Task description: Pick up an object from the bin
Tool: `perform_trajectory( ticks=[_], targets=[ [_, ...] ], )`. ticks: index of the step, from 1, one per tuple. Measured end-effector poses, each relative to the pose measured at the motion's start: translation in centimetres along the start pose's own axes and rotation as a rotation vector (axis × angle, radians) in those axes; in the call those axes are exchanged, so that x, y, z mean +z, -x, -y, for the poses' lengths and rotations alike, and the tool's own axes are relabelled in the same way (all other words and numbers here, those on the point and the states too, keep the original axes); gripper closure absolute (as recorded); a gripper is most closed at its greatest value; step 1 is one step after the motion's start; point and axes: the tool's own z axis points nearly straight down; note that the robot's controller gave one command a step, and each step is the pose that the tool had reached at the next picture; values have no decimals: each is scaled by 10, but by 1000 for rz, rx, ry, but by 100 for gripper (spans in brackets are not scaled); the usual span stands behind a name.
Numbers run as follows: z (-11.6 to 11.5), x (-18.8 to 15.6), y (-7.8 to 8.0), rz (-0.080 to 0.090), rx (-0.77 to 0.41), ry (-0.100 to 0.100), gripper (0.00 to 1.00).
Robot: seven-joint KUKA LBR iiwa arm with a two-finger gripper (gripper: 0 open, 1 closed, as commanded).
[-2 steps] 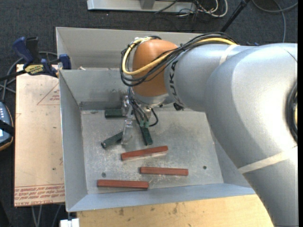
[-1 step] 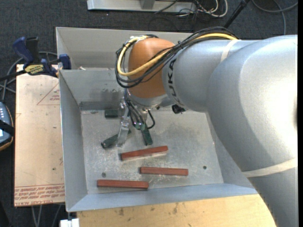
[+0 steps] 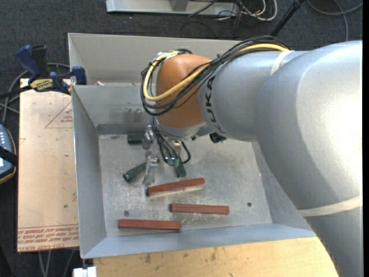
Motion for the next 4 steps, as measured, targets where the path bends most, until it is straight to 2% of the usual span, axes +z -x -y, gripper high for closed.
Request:
perform_trajectory(
  ticks=[1, 2, 3, 4],
  targets=[
    [1, 29, -1, 1, -63, 3, 0],
    [0, 28, 0, 4, -63, 3, 0],
    [0, 28, 0, 3, -62, 2, 100],
    [0, -4, 1, 5, -62, 2, 100]
  ],
)
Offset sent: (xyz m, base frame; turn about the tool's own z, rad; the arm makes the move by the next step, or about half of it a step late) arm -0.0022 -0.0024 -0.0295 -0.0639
